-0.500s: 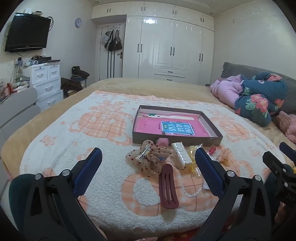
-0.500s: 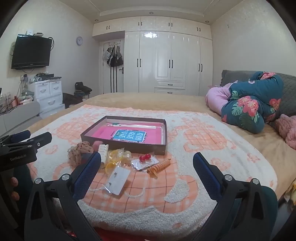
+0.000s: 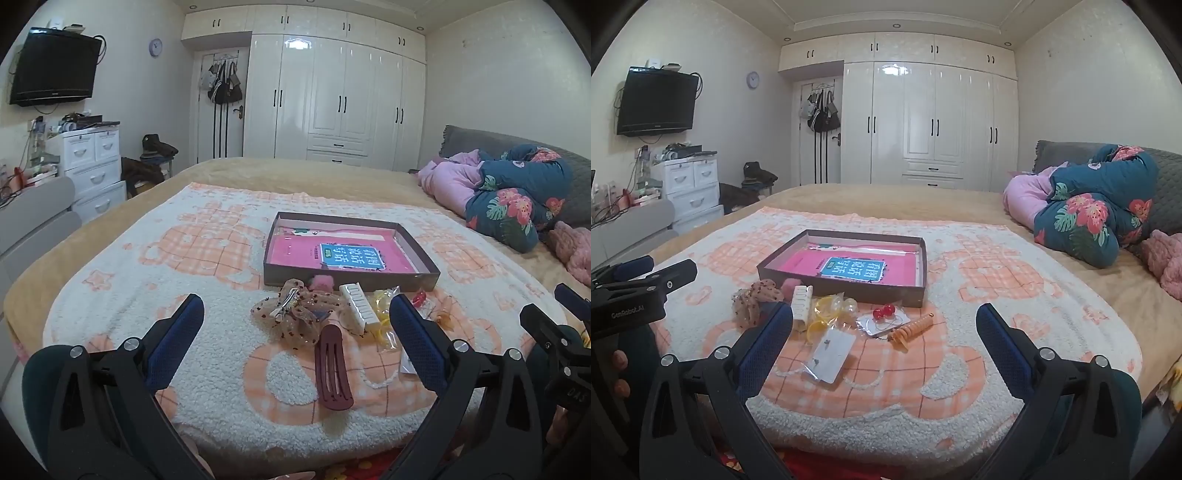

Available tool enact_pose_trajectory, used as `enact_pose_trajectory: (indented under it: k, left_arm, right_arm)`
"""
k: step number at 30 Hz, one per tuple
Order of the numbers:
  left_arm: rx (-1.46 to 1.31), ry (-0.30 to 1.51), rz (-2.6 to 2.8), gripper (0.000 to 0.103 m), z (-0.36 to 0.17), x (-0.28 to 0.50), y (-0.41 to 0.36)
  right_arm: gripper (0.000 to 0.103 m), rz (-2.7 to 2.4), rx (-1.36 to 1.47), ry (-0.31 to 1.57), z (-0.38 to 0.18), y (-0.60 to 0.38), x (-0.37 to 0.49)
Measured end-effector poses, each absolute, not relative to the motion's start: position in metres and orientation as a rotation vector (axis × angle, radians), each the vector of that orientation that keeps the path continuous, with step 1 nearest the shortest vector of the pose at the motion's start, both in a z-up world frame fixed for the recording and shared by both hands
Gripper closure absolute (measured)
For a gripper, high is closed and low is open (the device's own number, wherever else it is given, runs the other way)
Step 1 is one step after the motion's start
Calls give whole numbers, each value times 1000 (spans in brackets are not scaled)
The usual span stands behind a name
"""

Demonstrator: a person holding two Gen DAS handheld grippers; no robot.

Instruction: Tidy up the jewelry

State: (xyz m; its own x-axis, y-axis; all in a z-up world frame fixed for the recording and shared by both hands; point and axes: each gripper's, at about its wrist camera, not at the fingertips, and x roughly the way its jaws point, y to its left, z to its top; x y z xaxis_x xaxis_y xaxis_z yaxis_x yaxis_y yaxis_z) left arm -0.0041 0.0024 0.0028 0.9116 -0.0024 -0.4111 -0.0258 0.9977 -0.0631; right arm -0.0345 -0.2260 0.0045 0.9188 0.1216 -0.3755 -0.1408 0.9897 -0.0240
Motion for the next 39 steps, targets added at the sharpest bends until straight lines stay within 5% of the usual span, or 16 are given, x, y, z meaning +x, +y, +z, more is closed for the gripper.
enact_pose_trajectory:
  k: [39]
  left_arm:
    - [-64,428,2,11,10,-12,-5]
  right_arm:
    - [6,137,-57,381,1,-220,-30]
